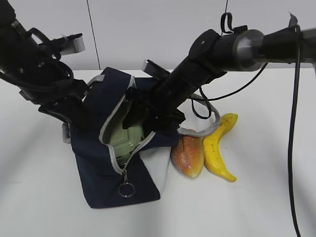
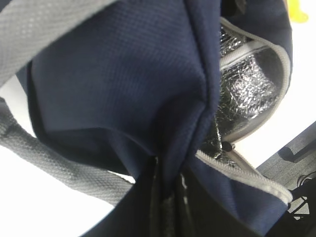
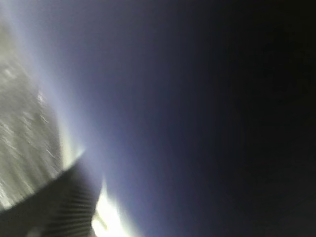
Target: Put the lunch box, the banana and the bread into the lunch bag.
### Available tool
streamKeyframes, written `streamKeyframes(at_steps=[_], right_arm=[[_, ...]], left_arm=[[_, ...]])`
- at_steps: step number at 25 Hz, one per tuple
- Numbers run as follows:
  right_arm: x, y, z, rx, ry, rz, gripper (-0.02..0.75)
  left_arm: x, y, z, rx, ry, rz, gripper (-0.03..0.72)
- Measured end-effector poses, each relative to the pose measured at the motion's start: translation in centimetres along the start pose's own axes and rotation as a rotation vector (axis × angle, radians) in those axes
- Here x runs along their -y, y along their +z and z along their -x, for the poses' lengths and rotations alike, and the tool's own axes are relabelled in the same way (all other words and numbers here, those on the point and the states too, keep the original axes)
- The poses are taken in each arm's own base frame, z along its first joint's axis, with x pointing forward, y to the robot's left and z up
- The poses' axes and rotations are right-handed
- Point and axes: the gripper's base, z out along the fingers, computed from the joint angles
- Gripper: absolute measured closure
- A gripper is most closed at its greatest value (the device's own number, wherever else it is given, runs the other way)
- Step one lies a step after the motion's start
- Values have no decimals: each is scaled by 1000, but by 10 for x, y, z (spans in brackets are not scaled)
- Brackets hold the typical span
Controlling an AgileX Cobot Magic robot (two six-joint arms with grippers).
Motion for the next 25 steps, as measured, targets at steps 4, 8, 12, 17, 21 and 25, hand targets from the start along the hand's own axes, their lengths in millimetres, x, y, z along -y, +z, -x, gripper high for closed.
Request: streamKeyframes(at_steps=[4, 8, 12, 17, 21, 25], right_arm=[[-1, -2, 1, -27, 0, -28, 286], [-4, -11, 4, -81, -21, -102, 183], [-15, -31, 14, -112, -54, -202, 159], [-36, -61, 35, 2, -107, -277, 156], [-44, -71, 39, 39, -113, -280, 156], [-50, -89, 33, 57, -137, -339, 156]], left_arm=[[0, 0, 0, -2, -1, 1, 674], [0, 0, 0, -2, -1, 0, 673], [0, 0, 0, -4, 0, 1, 673], [0, 0, 0, -4, -1, 1, 673], [0, 0, 0, -4, -1, 1, 673], [0, 0, 0, -4, -3, 1, 673]])
